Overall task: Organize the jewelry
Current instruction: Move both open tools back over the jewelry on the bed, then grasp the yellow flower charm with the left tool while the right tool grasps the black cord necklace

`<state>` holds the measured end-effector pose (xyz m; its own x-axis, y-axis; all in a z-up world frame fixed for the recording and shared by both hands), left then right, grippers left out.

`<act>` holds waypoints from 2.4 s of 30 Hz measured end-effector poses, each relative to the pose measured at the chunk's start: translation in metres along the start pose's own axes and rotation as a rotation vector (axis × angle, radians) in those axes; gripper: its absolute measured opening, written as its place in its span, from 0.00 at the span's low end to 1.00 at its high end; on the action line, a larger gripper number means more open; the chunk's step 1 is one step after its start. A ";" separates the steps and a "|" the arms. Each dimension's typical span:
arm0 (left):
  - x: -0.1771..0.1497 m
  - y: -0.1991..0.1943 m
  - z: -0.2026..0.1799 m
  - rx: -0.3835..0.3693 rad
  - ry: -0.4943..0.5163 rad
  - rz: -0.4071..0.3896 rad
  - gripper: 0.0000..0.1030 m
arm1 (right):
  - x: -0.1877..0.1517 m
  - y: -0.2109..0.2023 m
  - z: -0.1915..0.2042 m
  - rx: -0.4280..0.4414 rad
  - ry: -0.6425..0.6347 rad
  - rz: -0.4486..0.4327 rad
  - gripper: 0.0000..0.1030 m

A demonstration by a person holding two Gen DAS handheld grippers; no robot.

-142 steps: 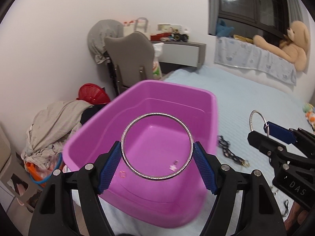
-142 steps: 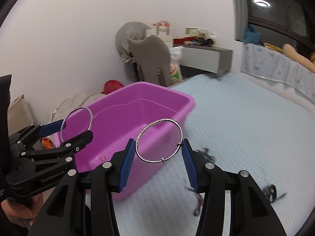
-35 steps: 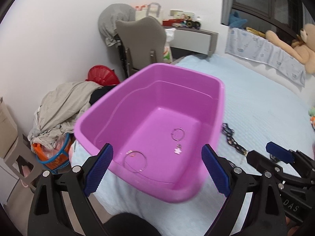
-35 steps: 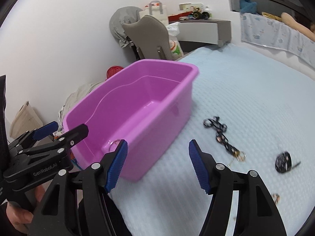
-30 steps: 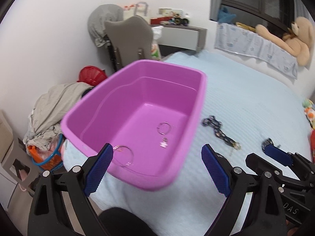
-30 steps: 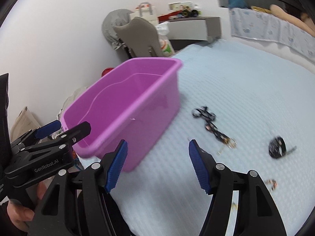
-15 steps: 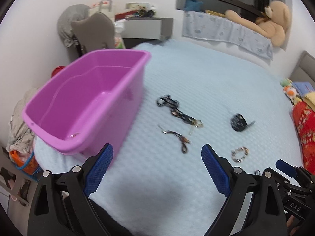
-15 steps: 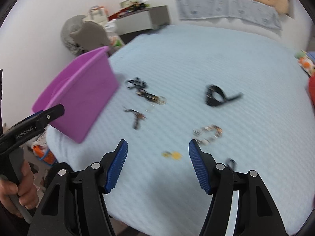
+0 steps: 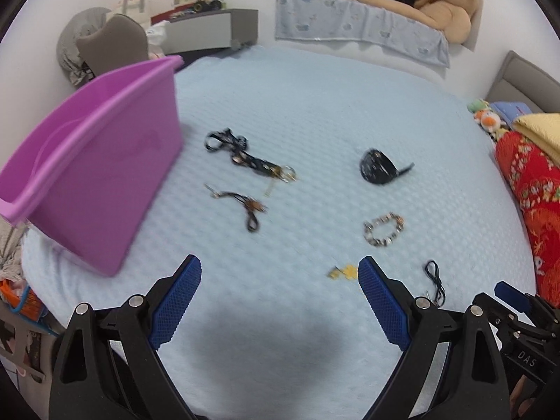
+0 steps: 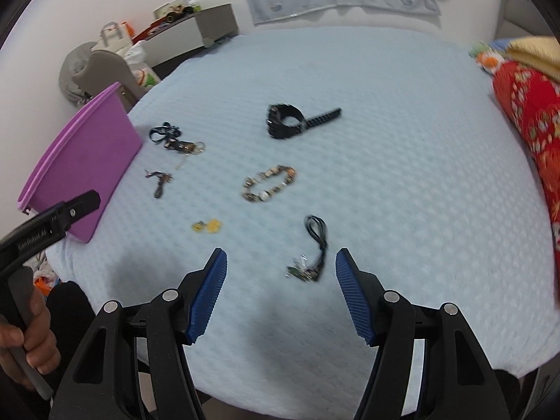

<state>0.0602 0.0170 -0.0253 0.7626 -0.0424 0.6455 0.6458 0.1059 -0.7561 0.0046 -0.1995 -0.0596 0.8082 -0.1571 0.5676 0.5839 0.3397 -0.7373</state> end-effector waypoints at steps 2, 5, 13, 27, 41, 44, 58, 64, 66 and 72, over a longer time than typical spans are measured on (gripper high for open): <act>-0.008 0.006 -0.010 -0.016 -0.002 0.010 0.87 | -0.005 0.005 -0.008 -0.005 0.017 0.007 0.60; -0.016 0.016 -0.024 -0.032 0.010 0.029 0.87 | -0.013 0.013 -0.017 -0.013 0.030 0.016 0.60; -0.032 0.044 -0.046 -0.027 0.074 0.064 0.87 | -0.021 0.036 -0.036 -0.033 0.056 0.034 0.60; -0.043 0.099 -0.073 -0.049 0.113 0.124 0.87 | -0.020 0.071 -0.052 -0.085 0.063 0.064 0.60; -0.044 0.126 -0.079 -0.028 0.125 0.140 0.88 | -0.019 0.093 -0.061 -0.122 0.055 0.083 0.60; -0.045 0.128 -0.082 -0.022 0.134 0.134 0.90 | -0.019 0.096 -0.062 -0.130 0.050 0.083 0.60; -0.047 0.132 -0.084 -0.009 0.142 0.080 0.91 | -0.021 0.104 -0.056 -0.184 -0.028 0.062 0.54; -0.050 0.121 -0.087 -0.040 0.163 0.055 0.57 | -0.023 0.106 -0.042 -0.155 -0.067 0.065 0.25; -0.051 0.117 -0.090 -0.044 0.180 0.047 0.46 | -0.022 0.105 -0.041 -0.137 -0.058 0.065 0.20; -0.049 0.111 -0.094 -0.082 0.182 0.060 0.15 | -0.022 0.098 -0.047 -0.088 0.001 0.054 0.05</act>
<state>0.0979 -0.0623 -0.1513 0.7889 -0.2179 0.5746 0.5942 0.0324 -0.8036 0.0478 -0.2066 -0.1620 0.8389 -0.1413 0.5257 0.5437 0.2647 -0.7964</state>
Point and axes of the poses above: each gripper's, at about its wrist camera, not at the fingertips, and y roughly the way its jaws point, z to its left, x to its top, the point moved 6 cm from there along y, roughly the way its jaws point, and after that the axes turned 11 degrees about x, right-handed, at the moved point
